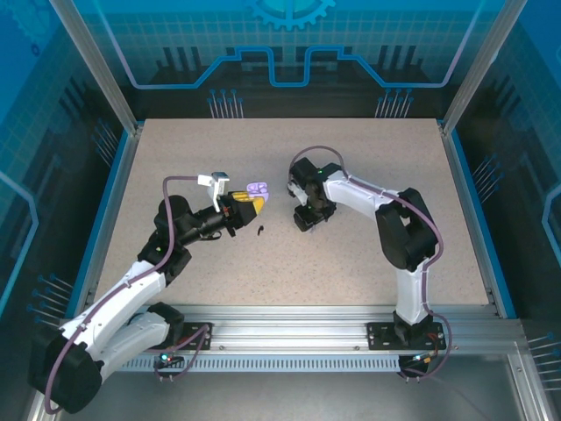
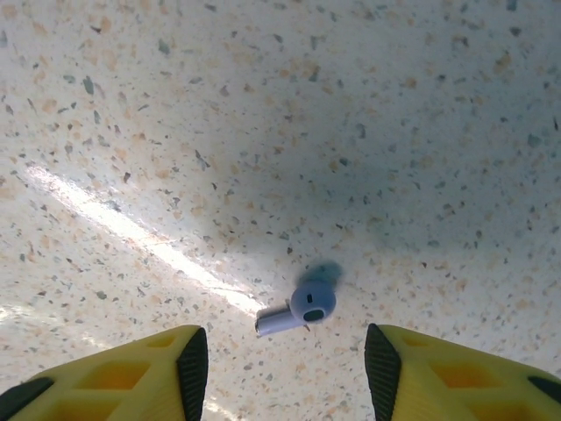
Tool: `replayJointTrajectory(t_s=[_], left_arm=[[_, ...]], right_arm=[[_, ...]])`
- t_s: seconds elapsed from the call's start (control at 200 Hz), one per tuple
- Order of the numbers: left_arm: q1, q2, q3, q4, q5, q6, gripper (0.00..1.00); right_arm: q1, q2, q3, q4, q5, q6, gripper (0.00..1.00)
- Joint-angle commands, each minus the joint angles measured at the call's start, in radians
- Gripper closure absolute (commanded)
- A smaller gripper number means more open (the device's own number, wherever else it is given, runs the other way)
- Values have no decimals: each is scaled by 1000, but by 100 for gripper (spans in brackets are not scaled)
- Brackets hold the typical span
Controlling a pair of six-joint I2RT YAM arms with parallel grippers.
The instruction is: Insert the wireless bluetooth earbuds into the charging case
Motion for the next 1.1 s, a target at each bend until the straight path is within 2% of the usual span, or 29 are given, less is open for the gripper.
replayJointTrajectory(t_s=[0.0,0.175,0.335,0.83,1.096], left_arm=[[3,-5,-9,38,15,-9,91],[4,-3,-12,39,13,-9,91],[4,0,-13,45,10,-11,90],[3,0,-16,46,9,-8,90],[4,0,-18,47,6,-8,91]], right_arm=[[-38,-18,10,-53,-80,122,47],[-42,2,55,-124,-80,184,48],[-52,66,106,-190,-81,216,52],[-49,150,157,-179,-101,232,59],[-48,175,178,-186,-71,243,64]])
